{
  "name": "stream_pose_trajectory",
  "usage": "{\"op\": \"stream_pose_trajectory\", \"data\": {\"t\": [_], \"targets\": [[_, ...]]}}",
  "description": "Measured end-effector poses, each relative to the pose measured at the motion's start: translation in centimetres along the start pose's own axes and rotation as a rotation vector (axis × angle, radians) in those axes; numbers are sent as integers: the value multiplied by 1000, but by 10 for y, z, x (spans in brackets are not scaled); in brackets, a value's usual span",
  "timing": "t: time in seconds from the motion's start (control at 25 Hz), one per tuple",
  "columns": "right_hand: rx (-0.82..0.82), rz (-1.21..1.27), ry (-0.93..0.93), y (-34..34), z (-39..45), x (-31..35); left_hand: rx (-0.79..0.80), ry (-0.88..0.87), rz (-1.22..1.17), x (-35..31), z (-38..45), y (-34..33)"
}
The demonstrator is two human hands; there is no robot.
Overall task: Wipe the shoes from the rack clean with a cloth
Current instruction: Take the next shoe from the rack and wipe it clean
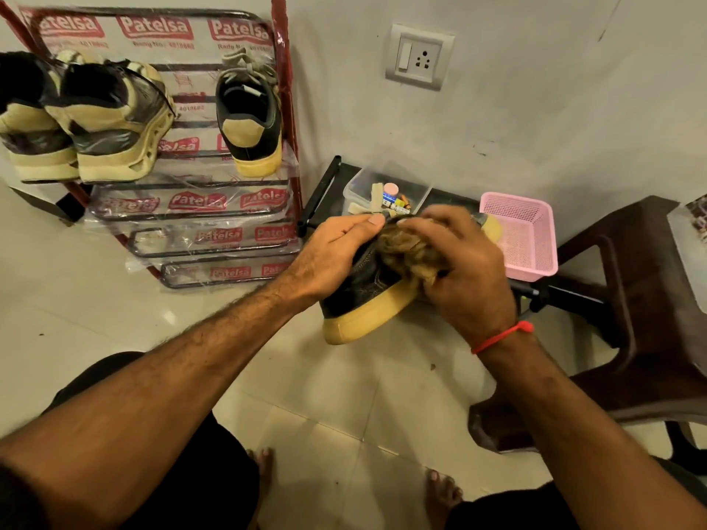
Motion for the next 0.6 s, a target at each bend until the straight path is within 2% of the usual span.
{"op": "stream_pose_trajectory", "data": {"t": [0.08,0.24,0.36,0.4,0.52,0.56,0.6], "targets": [[-76,9,-109,5,0,0,-7,-9,52,-1,0,-3],[63,-5,93,-15,-17,24,-57,-20,16,0,0,4],[-37,3,-45,-3,-3,2,-98,-11,20,-1,2,2],[-22,4,-52,-7,-6,8,-115,-13,21,0,2,2],[181,-50,199,-27,-30,44,-144,14,1,-2,2,7],[219,-47,208,-24,-28,37,-148,24,0,-3,2,8],[208,-46,142,-16,-21,21,-149,31,-3,-3,3,9]]}}
Point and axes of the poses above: each hand's wrist, its own z-axis towards the middle knuckle, its own y-axis out of the back of the hand, x = y × z, the point moved 1 cm from there along z, towards the middle knuckle, and after that the axes turned 9 degrees about y, right-handed, at the moved point
